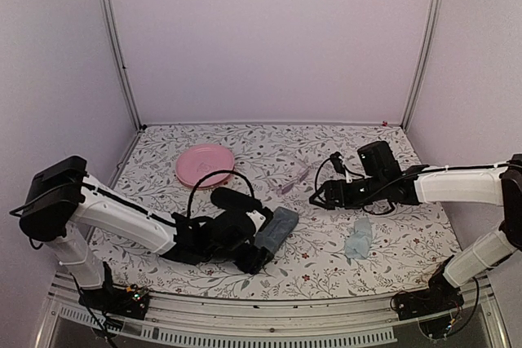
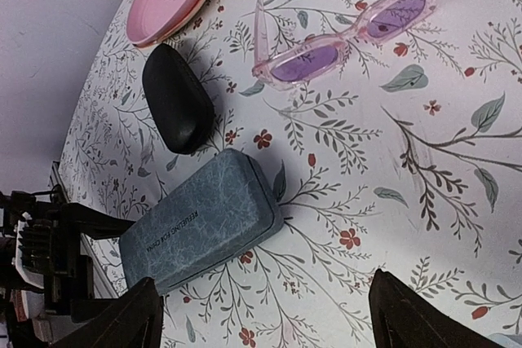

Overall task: Organize the sunglasses
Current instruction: Place the sunglasses case at the center of the board.

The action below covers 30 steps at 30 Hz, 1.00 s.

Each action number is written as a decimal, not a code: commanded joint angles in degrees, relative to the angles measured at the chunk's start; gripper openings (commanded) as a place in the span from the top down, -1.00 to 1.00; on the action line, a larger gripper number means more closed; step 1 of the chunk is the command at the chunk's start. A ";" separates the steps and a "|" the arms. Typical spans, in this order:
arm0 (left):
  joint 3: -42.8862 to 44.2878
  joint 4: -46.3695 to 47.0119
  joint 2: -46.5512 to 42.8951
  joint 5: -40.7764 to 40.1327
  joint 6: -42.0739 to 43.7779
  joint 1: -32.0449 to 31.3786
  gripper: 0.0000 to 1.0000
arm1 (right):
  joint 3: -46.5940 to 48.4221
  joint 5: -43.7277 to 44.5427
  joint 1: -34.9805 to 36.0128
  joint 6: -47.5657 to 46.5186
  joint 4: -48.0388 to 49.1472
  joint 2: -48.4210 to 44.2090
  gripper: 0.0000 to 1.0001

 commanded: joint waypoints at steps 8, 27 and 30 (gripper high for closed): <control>8.18 -0.71 9.81 1.62 -0.02 -3.30 0.10 | -4.72 -0.53 4.26 5.13 3.36 1.95 -0.78; 11.91 -2.76 12.61 12.23 0.75 -6.01 -0.79 | -8.79 0.38 8.69 9.61 7.90 3.84 -0.78; 12.20 0.77 13.60 17.15 3.63 -5.99 -0.75 | -9.36 0.48 9.03 10.49 9.37 4.88 -0.78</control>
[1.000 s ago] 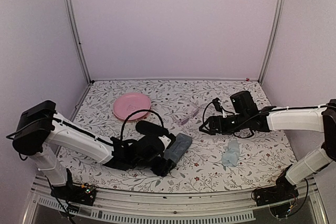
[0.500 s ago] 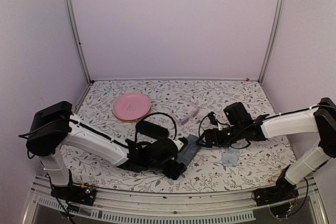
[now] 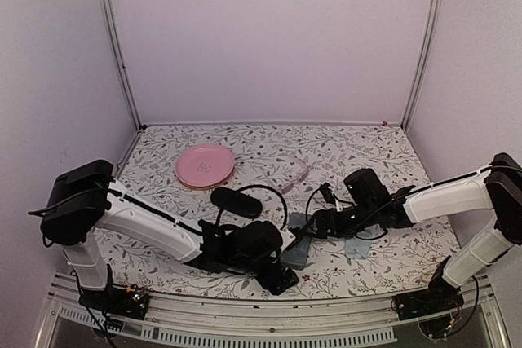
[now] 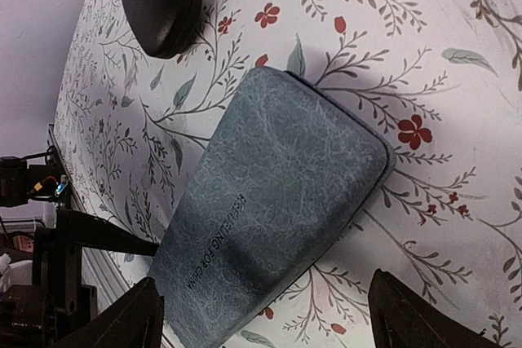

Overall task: Organize the sunglasses
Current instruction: Place the sunglasses case at the center of the board, then pick up the sunglasses case from the center of the board.

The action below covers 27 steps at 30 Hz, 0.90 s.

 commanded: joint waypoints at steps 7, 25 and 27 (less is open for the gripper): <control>3.70 13.03 5.93 18.48 11.92 -1.15 -0.77 | -1.11 1.92 0.87 2.26 3.03 2.88 -0.77; -18.79 8.33 -16.13 3.46 9.15 -0.85 -0.91 | 10.64 25.28 14.97 5.19 -22.92 4.91 -1.00; -18.61 7.55 -16.68 2.32 9.01 -0.15 -0.91 | 11.99 27.48 16.56 6.67 -25.69 6.56 -0.98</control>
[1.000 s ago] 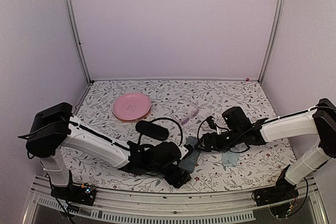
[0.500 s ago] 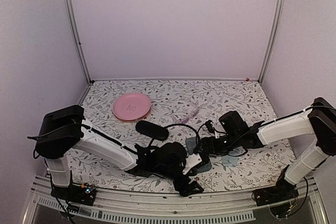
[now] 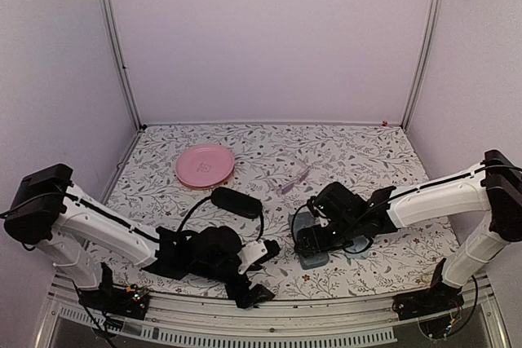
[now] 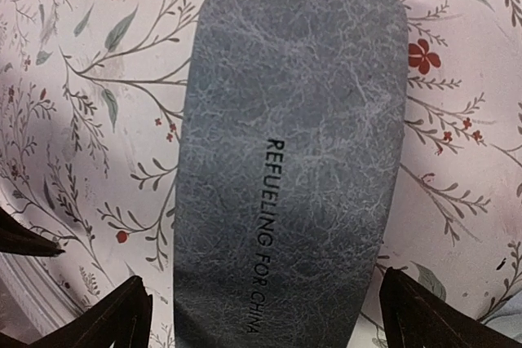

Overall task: Organize the sunglasses
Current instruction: Pick up the sunglasses case from the center of the board.

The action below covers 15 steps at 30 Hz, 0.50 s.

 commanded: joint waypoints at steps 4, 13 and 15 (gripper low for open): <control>-0.24 -1.81 -1.88 -6.42 -1.53 1.86 -0.92 | 5.18 9.32 5.41 5.44 -11.55 5.96 -0.98; -1.20 0.15 -1.48 -4.48 -2.98 5.48 -0.92 | 8.18 11.94 6.57 6.31 -16.05 6.19 -0.77; -1.27 0.50 -1.48 -4.13 -3.00 5.86 -0.92 | 8.59 12.38 6.56 6.00 -16.83 6.32 -0.71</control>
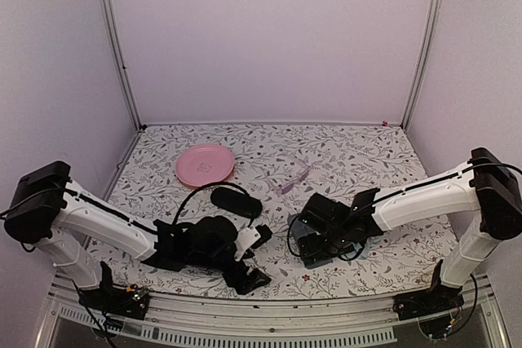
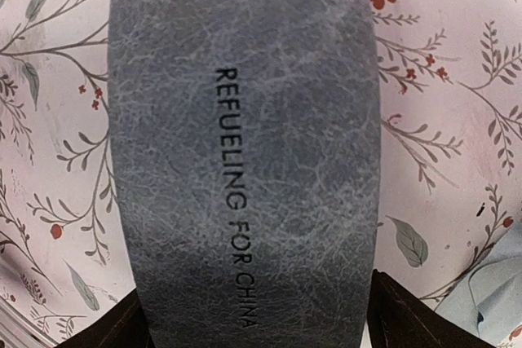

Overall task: Organize the sunglasses
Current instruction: Pick up the sunglasses case from the center of the board, then pick up the sunglasses case.

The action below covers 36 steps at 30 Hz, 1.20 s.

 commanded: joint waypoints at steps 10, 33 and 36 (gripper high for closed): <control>0.06 4.97 1.48 1.10 -0.71 5.59 -0.95 | 2.09 3.38 0.32 -4.24 -2.59 -4.02 -0.43; -10.82 43.88 -6.20 30.76 1.64 17.78 -0.98 | -5.44 -32.41 -4.44 -31.43 28.24 -19.91 -0.13; -11.04 45.77 -6.64 31.68 0.42 18.77 -0.98 | -5.21 -35.48 -4.54 -32.69 29.97 -19.54 -0.13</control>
